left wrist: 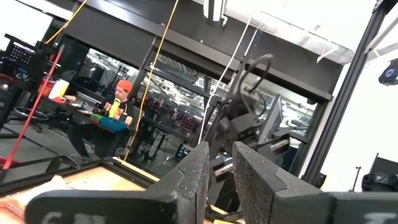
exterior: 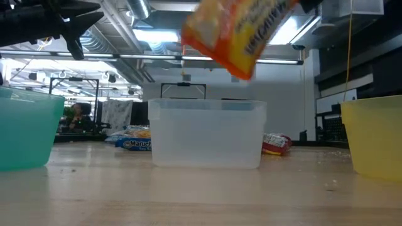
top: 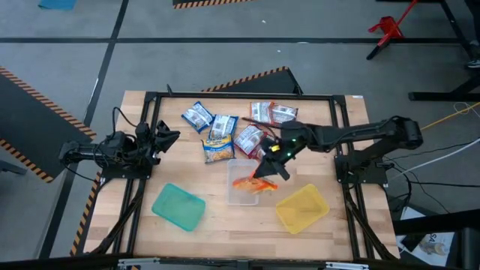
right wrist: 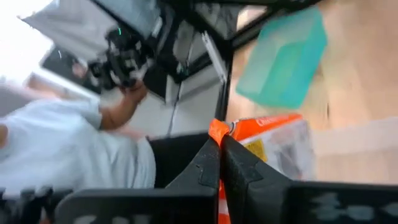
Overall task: Sort Maruchan noodles
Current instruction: Put the left orange noodle pack into the transparent bin
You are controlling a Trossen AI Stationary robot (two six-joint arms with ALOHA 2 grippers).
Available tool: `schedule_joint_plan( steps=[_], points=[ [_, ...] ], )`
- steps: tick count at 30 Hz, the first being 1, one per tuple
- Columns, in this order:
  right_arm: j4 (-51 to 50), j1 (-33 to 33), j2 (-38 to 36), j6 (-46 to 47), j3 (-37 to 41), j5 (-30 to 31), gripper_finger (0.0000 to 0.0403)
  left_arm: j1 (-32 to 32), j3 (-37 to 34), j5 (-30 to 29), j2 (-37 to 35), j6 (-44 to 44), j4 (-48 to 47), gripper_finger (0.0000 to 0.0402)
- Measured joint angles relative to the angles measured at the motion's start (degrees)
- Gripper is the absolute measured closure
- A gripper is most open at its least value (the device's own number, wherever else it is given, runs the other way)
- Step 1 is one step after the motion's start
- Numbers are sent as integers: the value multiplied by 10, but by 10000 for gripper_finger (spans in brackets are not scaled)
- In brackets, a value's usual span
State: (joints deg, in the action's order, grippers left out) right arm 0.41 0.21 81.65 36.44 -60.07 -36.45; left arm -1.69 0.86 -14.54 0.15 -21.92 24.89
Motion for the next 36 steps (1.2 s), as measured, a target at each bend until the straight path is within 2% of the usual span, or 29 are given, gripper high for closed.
schedule_joint_plan(
  steps=[6, 10, 26, 36],
  points=[
    [-237, -2, 63, -113, -141, -5, 403, 0, 0, 0, 0, 0, 0, 335],
    [-306, -2, 92, -164, -185, -3, 403, 0, 0, 0, 0, 0, -2, 335],
    [-305, -2, 113, -184, -188, -17, 403, 0, 0, 3, 0, 0, -21, 335],
    [-301, -2, 155, -188, -188, -37, 403, 0, 0, 2, 0, 0, -35, 335]
  ],
)
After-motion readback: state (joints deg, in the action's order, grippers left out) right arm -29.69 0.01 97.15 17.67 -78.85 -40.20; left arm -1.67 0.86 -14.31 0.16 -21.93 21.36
